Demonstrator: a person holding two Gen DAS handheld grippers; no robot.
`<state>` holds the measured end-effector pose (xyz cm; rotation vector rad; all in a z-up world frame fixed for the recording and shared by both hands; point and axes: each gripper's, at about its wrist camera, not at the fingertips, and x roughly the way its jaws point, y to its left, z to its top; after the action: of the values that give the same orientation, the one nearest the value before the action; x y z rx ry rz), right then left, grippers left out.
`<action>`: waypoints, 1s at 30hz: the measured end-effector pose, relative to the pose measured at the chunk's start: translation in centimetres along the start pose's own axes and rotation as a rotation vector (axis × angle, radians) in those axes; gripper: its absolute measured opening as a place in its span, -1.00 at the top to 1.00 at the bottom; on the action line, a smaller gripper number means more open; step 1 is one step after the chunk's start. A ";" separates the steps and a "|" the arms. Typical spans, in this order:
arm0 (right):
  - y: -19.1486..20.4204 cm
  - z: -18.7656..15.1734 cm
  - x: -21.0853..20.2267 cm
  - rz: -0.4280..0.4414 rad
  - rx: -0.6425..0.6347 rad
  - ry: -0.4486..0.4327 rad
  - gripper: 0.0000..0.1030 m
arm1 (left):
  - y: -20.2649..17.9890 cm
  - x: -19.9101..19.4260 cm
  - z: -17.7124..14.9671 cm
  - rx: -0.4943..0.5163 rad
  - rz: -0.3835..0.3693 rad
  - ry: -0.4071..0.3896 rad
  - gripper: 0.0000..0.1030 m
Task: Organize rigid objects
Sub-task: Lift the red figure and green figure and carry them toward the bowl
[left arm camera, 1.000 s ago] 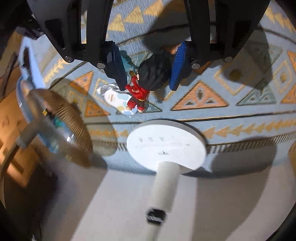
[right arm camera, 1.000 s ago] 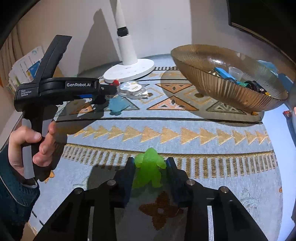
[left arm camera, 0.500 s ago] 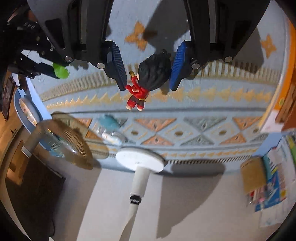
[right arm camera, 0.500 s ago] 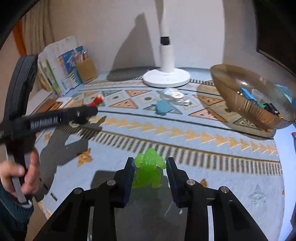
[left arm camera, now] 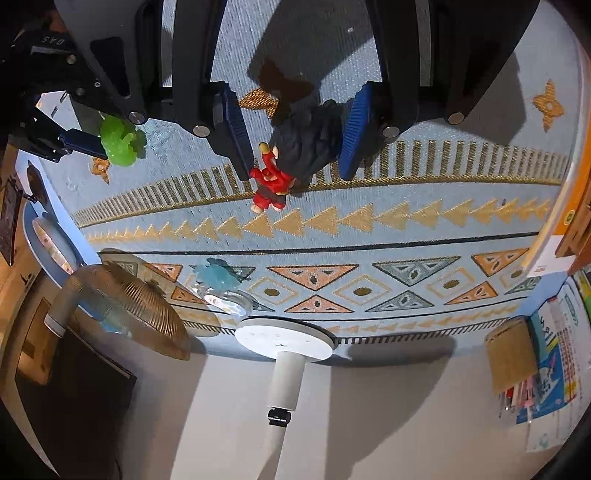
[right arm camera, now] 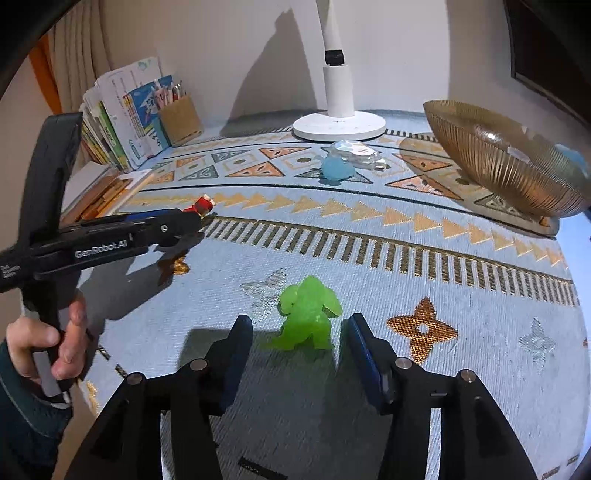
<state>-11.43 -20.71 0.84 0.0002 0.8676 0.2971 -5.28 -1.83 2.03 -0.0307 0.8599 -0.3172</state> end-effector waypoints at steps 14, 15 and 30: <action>0.7 1.0 1.1 -0.154 0.030 0.014 0.23 | -1.0 -0.2 -0.2 0.052 0.039 -0.018 0.14; 0.7 1.0 1.0 -0.146 0.033 0.010 0.33 | -1.0 -0.2 -0.2 0.054 0.042 -0.019 0.13; -2.2 0.8 -0.5 -0.078 0.115 0.000 0.35 | -1.4 1.5 -0.2 0.087 0.046 0.081 -0.15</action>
<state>-10.57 -22.82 1.51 0.0727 0.8815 0.1739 -4.95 -3.56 1.01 0.0834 0.9245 -0.3137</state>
